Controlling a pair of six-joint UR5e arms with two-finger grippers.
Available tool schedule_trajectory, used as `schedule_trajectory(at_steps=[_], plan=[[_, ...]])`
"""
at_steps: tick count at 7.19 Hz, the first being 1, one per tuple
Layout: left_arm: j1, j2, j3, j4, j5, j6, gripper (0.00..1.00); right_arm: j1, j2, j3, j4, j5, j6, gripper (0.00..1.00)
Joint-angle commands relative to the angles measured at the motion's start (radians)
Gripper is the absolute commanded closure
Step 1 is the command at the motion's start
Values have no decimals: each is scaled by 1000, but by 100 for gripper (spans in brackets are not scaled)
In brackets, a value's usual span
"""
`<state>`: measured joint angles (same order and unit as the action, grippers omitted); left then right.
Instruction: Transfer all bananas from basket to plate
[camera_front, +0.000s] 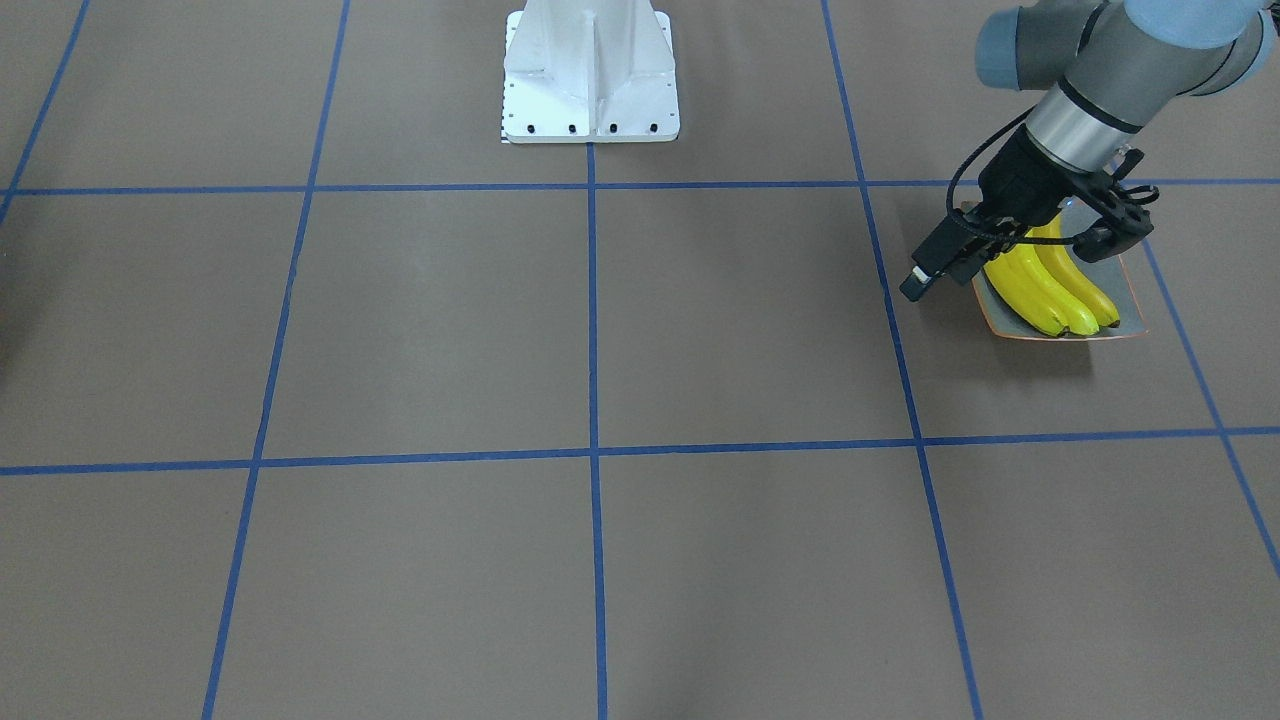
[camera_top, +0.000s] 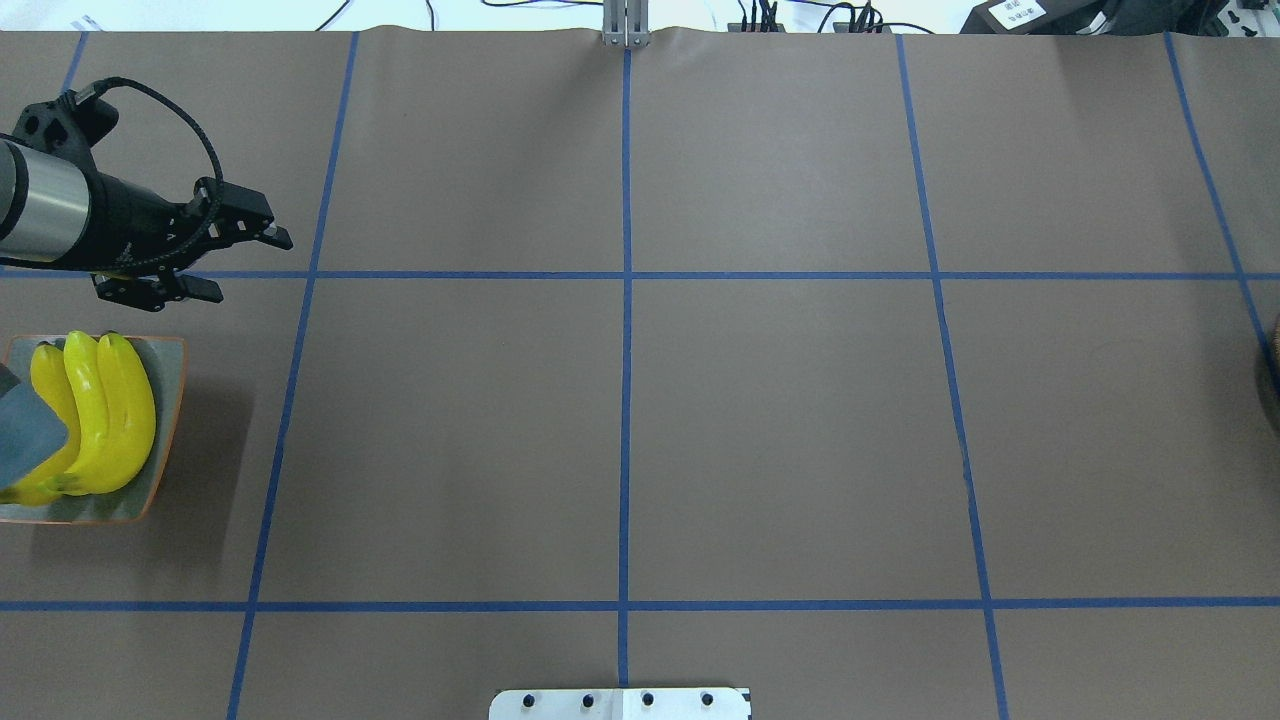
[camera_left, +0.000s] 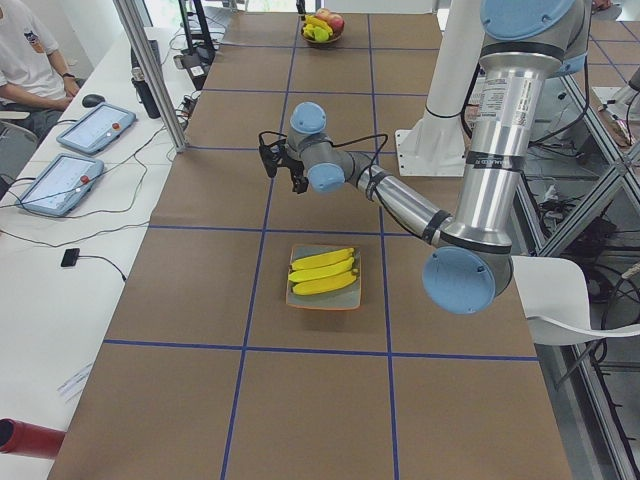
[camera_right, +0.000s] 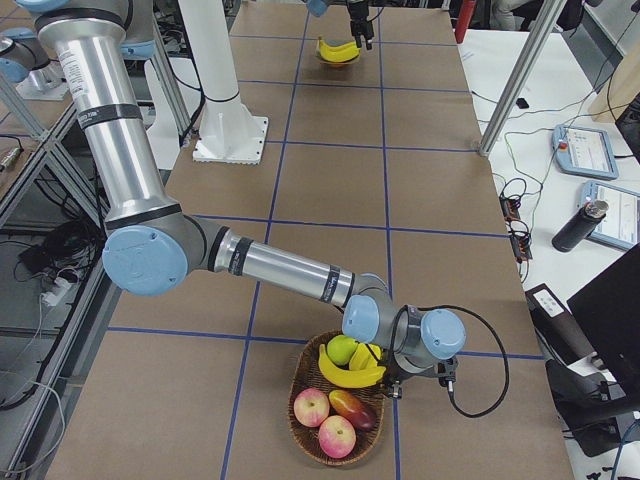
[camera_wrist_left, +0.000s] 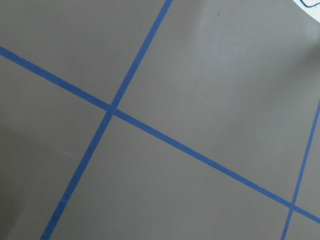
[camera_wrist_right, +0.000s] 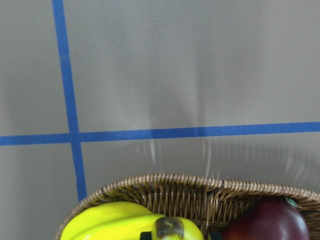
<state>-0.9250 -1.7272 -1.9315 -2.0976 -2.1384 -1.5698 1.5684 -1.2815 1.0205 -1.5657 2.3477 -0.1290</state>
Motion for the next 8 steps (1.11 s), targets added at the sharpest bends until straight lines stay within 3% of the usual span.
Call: schedule_trajectory(at_steps=[1,3,8], plan=[[0,0,3,-1,0,1,0,10,1,6,-7,-2,-3,100],[9,0,3,-5,0,-3,0,59,-9,53,-11,-4,-24,100],[14,-8,5,-5,0,-4,0,108,-3,225,-242,-13,-104,100]])
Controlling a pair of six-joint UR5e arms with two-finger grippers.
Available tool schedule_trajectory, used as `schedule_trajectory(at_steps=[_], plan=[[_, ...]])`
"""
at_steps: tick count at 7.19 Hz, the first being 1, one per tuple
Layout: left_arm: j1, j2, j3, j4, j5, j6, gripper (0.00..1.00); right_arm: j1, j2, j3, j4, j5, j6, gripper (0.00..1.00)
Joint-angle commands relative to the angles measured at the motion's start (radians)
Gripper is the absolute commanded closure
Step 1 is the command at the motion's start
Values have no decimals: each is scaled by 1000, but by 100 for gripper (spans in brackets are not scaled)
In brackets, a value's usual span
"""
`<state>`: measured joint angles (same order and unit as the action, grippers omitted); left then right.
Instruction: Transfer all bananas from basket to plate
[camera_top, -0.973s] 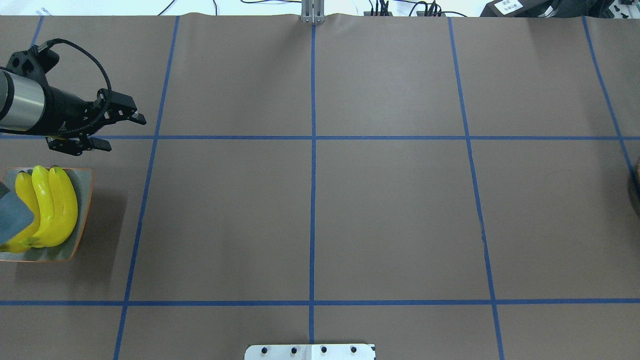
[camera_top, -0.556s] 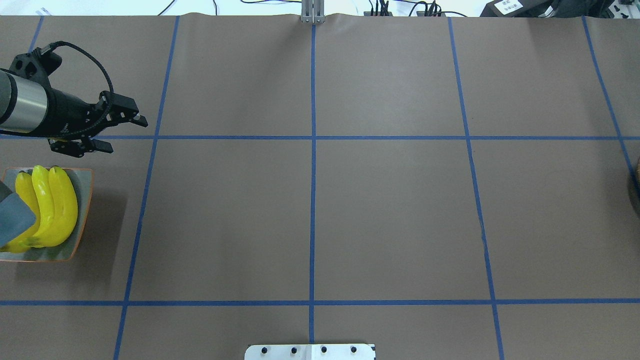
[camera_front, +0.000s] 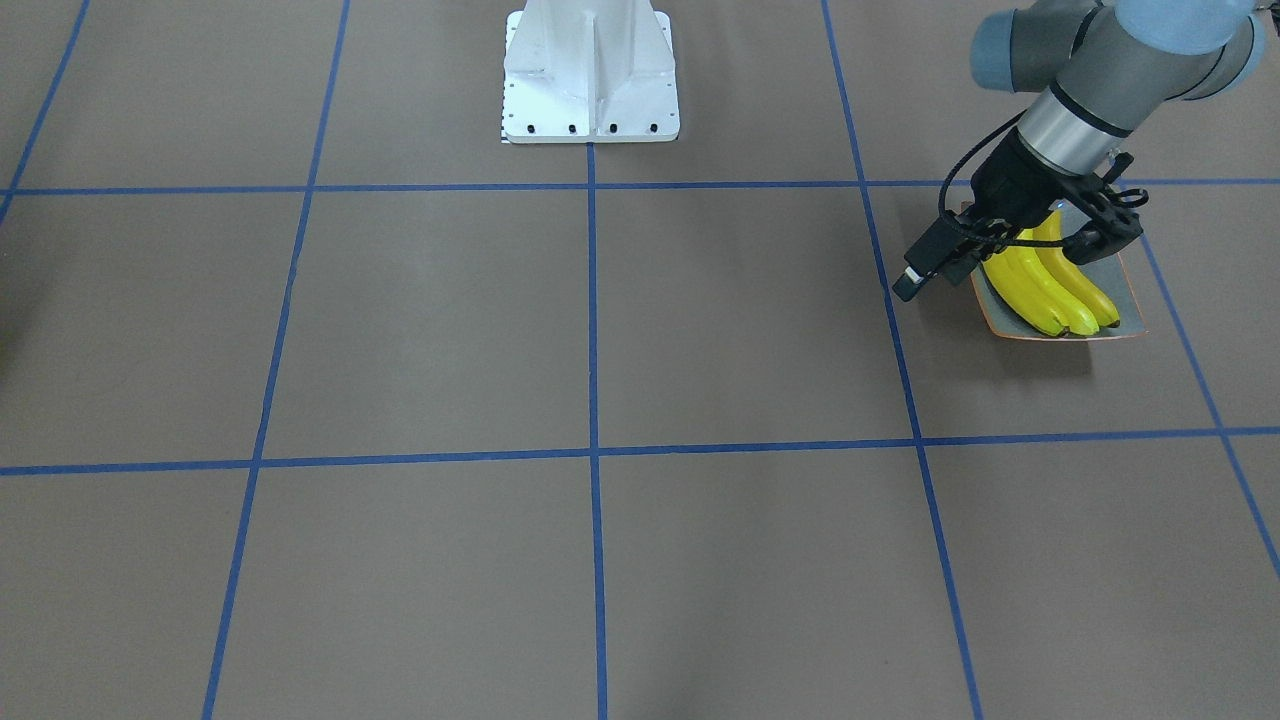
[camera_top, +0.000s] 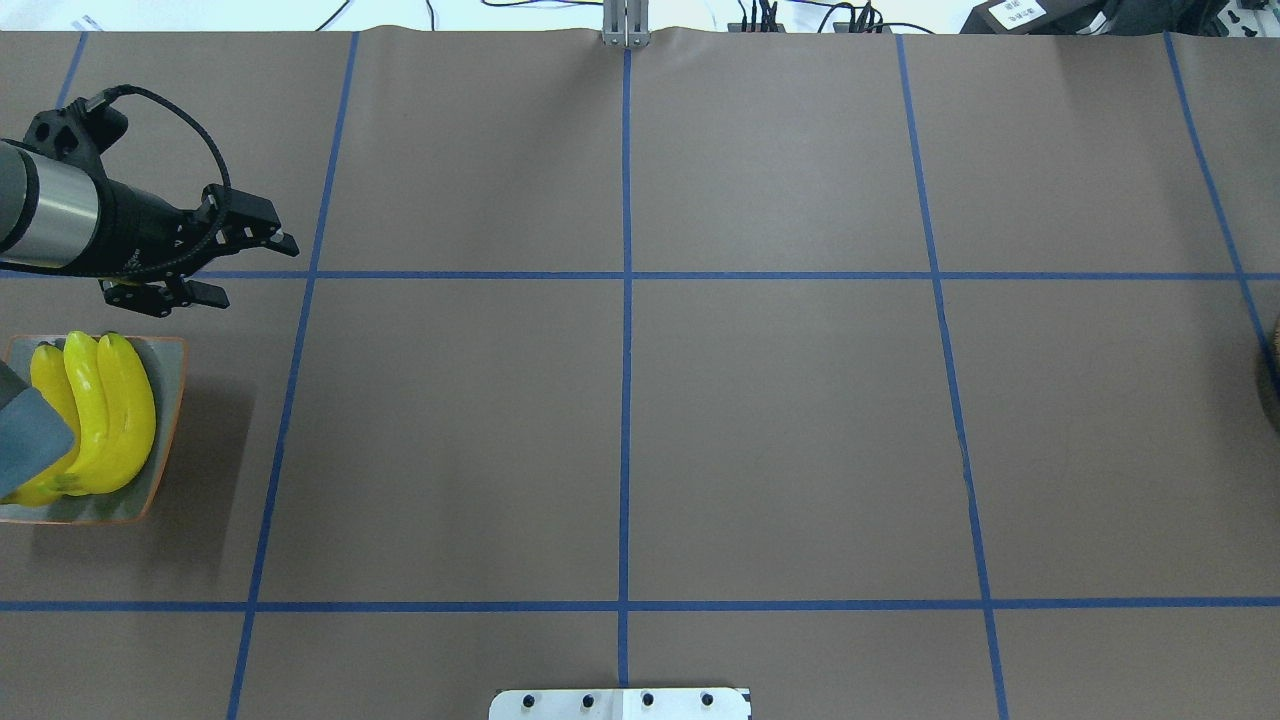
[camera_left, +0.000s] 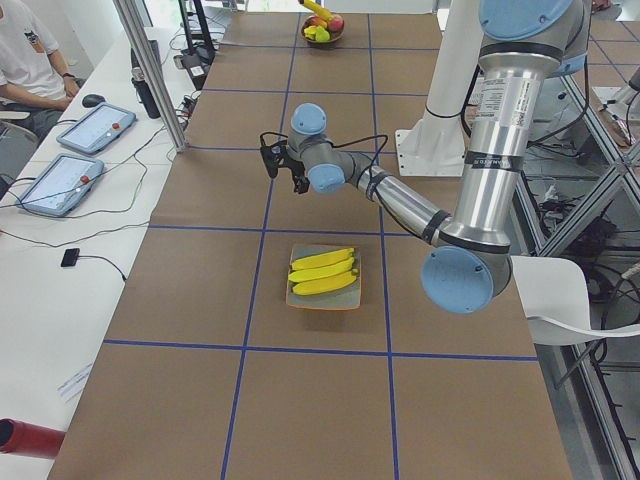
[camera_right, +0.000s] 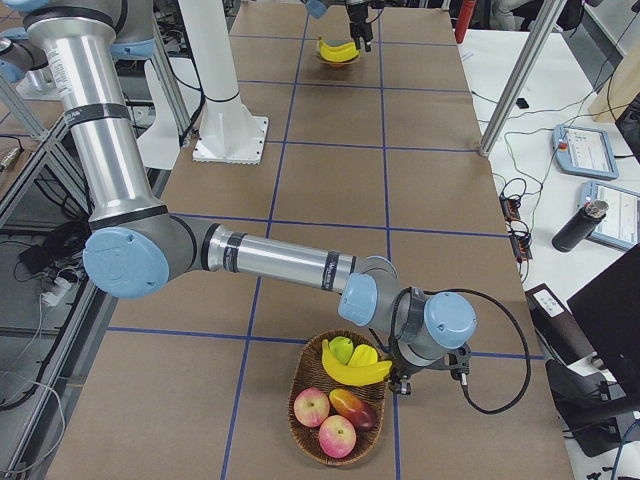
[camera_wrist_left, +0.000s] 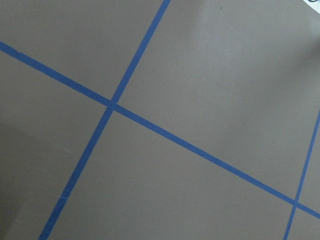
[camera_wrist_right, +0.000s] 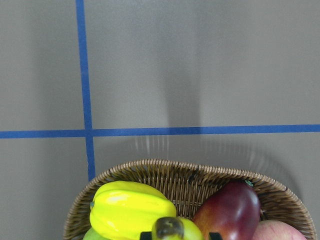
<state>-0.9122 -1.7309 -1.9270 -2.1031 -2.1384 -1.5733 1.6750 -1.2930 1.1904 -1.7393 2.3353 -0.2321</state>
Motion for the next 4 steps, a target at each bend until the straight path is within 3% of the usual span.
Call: schedule_trajectory(at_steps=[1,4], plan=[[1,-9,0,0,0,-1,0,-1,21,108,-130,7,16,100],[6,-27,6,0,0,-10,0,-36,72,182,-175,73,220,100]])
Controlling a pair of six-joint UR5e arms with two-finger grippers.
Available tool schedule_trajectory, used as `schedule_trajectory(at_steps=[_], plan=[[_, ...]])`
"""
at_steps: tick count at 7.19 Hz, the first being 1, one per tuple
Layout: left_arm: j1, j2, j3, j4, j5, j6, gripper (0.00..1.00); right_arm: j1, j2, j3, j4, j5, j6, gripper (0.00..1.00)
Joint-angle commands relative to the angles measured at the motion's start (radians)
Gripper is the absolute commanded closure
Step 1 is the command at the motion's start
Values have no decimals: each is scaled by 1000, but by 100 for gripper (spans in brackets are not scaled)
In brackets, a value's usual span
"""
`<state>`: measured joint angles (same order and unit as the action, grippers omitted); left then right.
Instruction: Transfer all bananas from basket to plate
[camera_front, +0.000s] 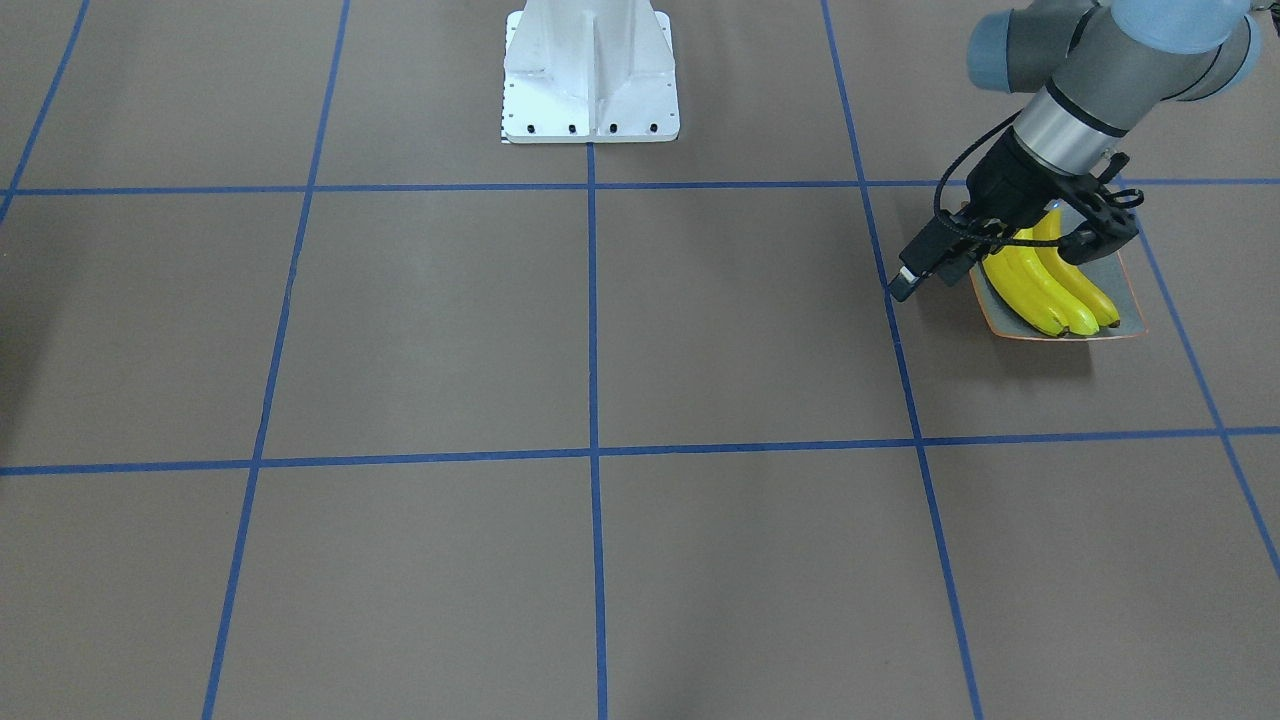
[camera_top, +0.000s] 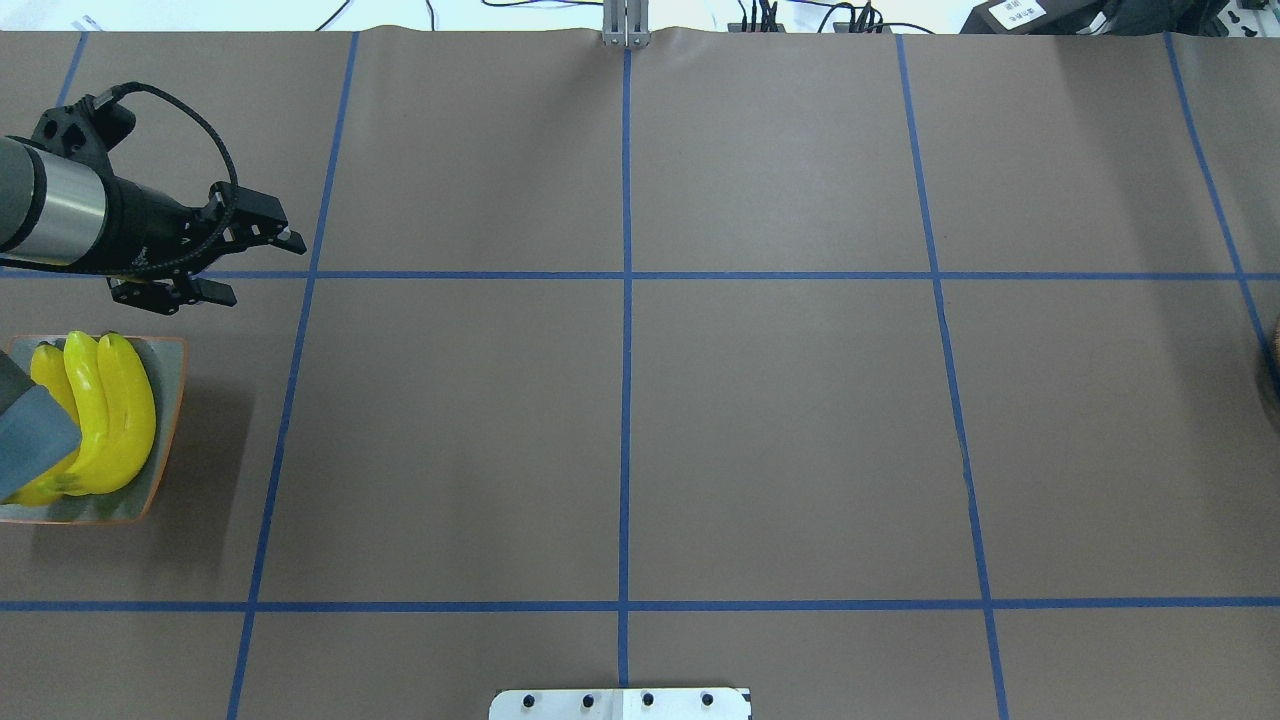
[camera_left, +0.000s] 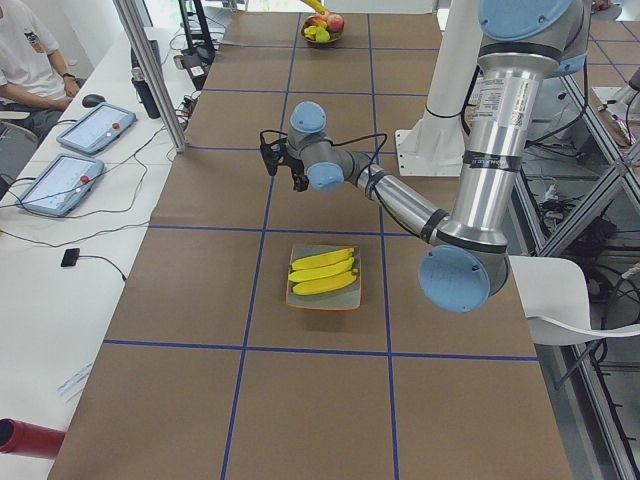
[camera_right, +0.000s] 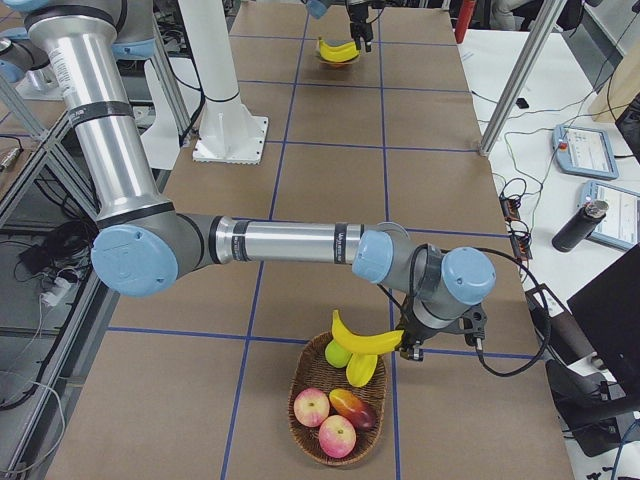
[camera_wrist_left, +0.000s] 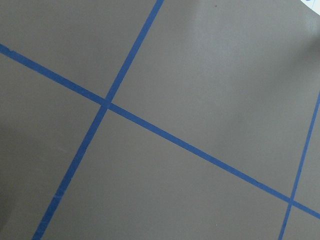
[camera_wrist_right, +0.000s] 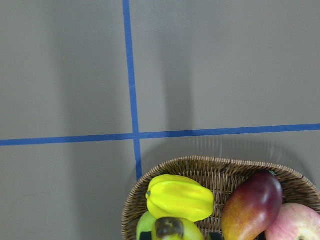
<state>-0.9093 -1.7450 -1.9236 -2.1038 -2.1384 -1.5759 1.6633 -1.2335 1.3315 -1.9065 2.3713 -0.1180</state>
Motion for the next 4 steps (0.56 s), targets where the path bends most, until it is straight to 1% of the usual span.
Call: schedule_trajectory(at_steps=[1,2,3,4], plan=[[7,-60,23,1,0,-71,0,-61,12,87,-5,75,238,100],[10,-91,31,1,0,-108,0,-103,19,118,0,109,352,100],[29,-123,32,1,0,-166,0,-146,38,145,26,124,494,100],[55,-167,40,4,5,-235,0,-198,46,175,84,128,644,100]])
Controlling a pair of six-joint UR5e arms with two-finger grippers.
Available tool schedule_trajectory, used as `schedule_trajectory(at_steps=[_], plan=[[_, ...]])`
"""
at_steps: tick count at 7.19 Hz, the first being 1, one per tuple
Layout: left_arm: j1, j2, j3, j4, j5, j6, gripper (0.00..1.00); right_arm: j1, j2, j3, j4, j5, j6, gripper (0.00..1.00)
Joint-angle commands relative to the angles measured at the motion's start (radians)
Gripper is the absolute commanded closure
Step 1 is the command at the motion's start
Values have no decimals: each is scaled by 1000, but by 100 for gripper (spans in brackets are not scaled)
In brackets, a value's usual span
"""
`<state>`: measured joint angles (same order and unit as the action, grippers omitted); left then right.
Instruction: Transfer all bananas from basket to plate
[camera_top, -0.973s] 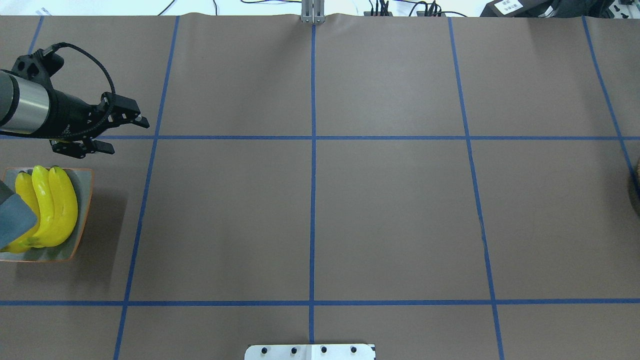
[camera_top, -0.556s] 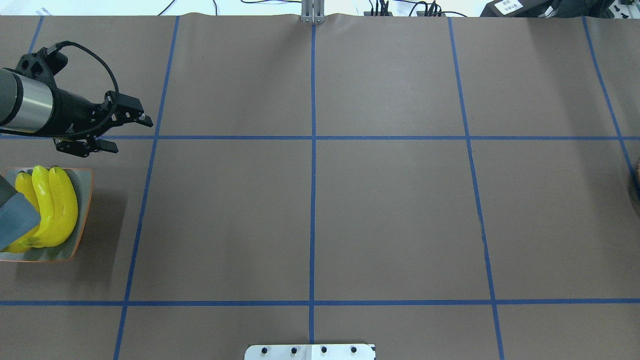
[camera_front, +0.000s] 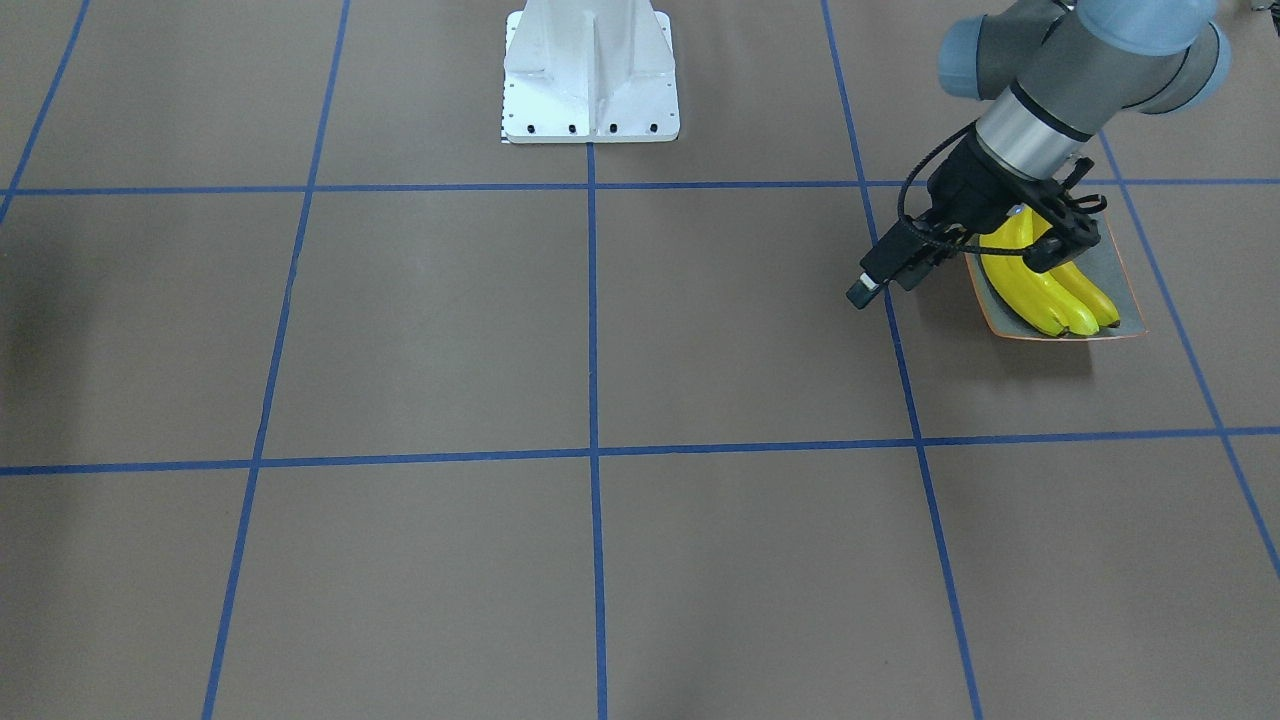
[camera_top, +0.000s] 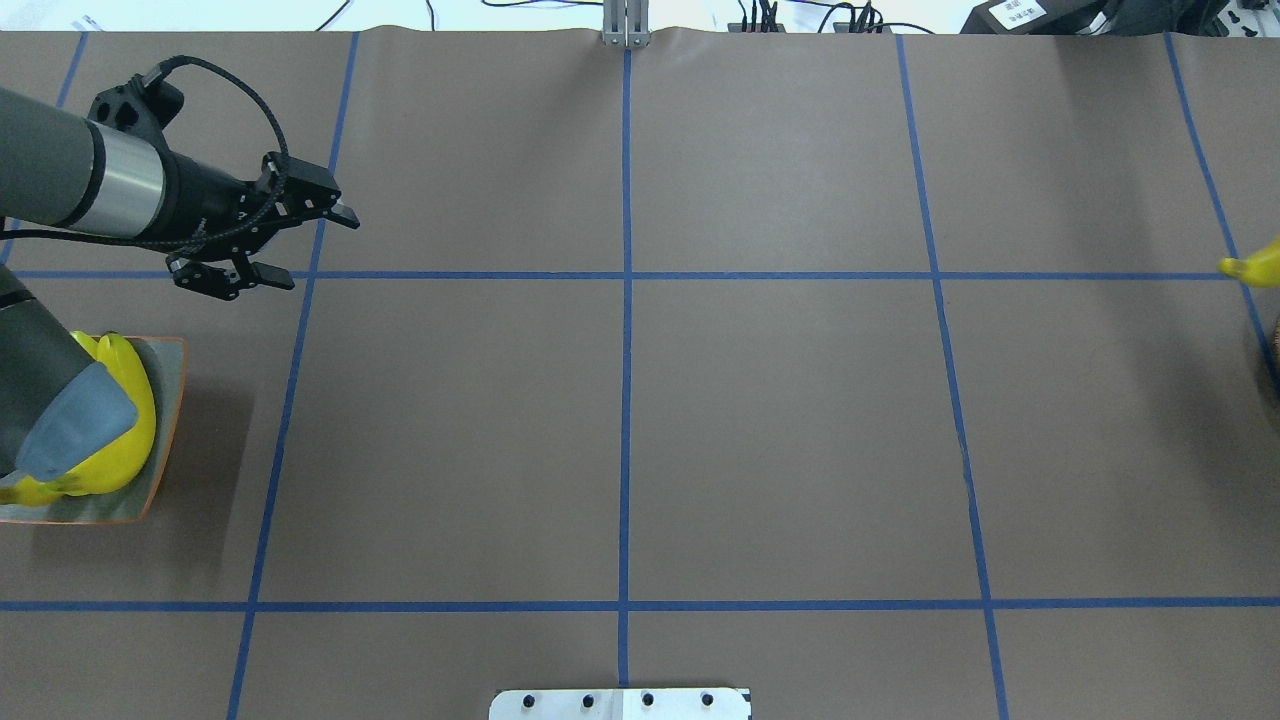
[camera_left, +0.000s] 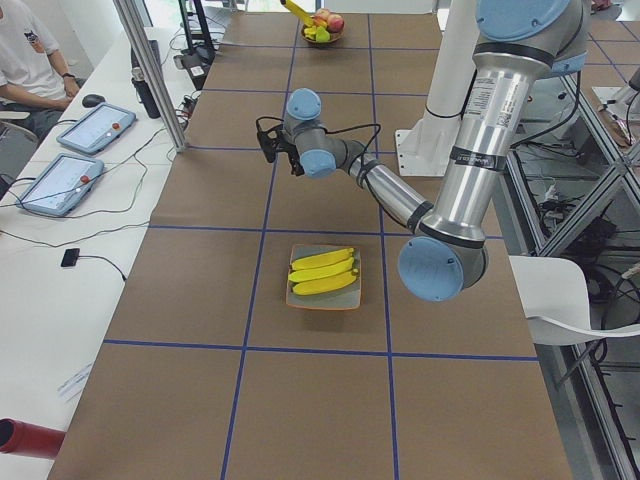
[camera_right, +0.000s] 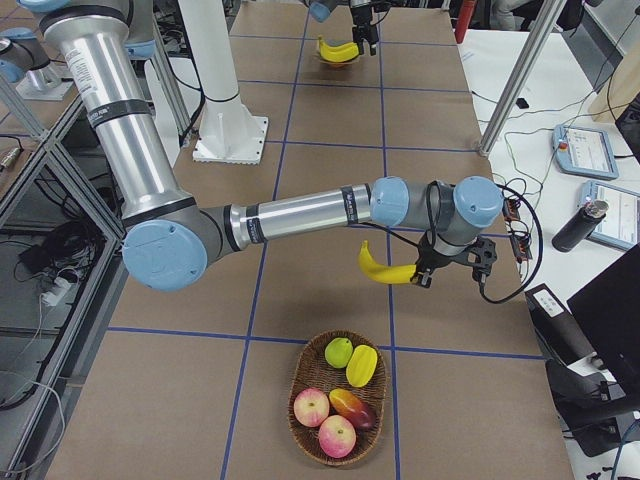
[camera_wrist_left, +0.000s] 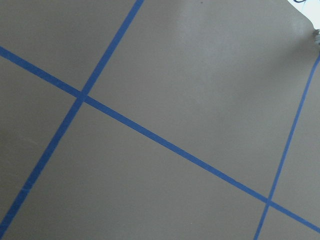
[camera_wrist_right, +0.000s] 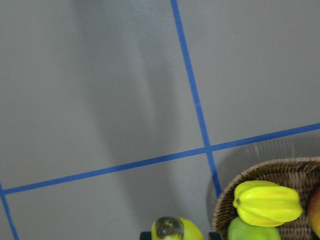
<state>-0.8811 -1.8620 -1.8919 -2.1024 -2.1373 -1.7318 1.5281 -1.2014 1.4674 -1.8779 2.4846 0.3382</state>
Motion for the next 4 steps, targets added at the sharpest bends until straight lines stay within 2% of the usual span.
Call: schedule_trajectory(at_steps=[1,4], plan=[[48,-100,26,4,7,-151,0,-124,46,44,133,14,376,100],[85,-215,69,8,34,-361,0,-239,84,48,427,14,903,100]])
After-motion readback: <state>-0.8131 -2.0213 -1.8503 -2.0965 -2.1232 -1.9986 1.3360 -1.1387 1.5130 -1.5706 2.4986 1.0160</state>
